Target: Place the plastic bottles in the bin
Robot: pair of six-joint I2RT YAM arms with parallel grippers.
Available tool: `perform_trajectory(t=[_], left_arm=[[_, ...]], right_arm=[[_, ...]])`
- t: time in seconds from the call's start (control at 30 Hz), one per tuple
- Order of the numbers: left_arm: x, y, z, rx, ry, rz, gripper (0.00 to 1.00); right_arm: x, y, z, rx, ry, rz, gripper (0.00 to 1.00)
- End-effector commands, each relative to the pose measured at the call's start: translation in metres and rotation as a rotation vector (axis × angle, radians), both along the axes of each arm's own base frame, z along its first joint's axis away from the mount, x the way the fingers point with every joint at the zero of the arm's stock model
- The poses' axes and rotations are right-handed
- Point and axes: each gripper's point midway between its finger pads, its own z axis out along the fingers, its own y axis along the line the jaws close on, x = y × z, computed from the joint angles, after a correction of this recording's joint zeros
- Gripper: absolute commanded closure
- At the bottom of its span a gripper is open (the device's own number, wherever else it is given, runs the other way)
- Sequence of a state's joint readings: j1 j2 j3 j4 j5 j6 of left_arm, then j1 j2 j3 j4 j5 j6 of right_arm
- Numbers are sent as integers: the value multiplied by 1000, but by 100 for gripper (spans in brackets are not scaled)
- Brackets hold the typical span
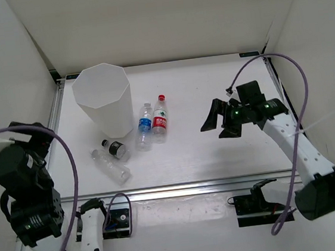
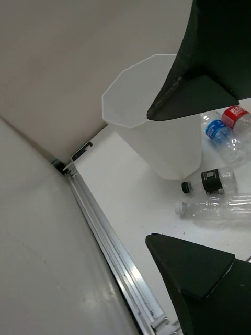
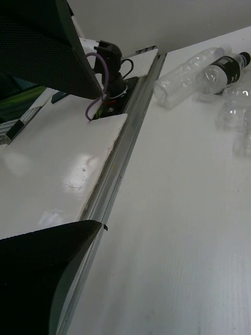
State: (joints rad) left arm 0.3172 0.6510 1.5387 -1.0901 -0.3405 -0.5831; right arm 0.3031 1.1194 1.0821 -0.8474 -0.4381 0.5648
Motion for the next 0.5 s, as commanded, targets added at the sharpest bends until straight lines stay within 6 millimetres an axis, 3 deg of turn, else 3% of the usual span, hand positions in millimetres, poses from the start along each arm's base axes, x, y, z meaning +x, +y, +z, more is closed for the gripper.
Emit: perform_trajectory(t=[0.0,0.1,0.13,0.17,0.2,0.3,0.37,0.4,0.43,0.47], left_arm=[[41,-12,-16,81,182,-198,0],[30,-14,-14,126,177,-205,0],[30,-14,-14,126,176,-205,0],[27,-20,-15,105,165,-220,0],[23,-15,-28,71,206,-182,0],[13,-25,-51,-5,228,-196,0],[7,-32,-52,-36,192,-218,0],[4,-33,-50,-47,173,-214,0],[0,-36,-51,-63,151,-219,0],[1,-38,-50,-57,133,-228,0]], right_arm=[[41,19,13,61,-47,6,0],[78,31,14,52,-38,40,0],[89,38,5,56,4,51,0],[102,41,16,62,-32,58,0],[106,46,15,61,-28,67,0],[145,61,-2,75,-41,85,0],[160,71,-9,71,-25,95,0],[170,75,-32,58,29,106,0],[185,81,-21,71,-8,124,0],[192,83,-26,65,-1,130,0]])
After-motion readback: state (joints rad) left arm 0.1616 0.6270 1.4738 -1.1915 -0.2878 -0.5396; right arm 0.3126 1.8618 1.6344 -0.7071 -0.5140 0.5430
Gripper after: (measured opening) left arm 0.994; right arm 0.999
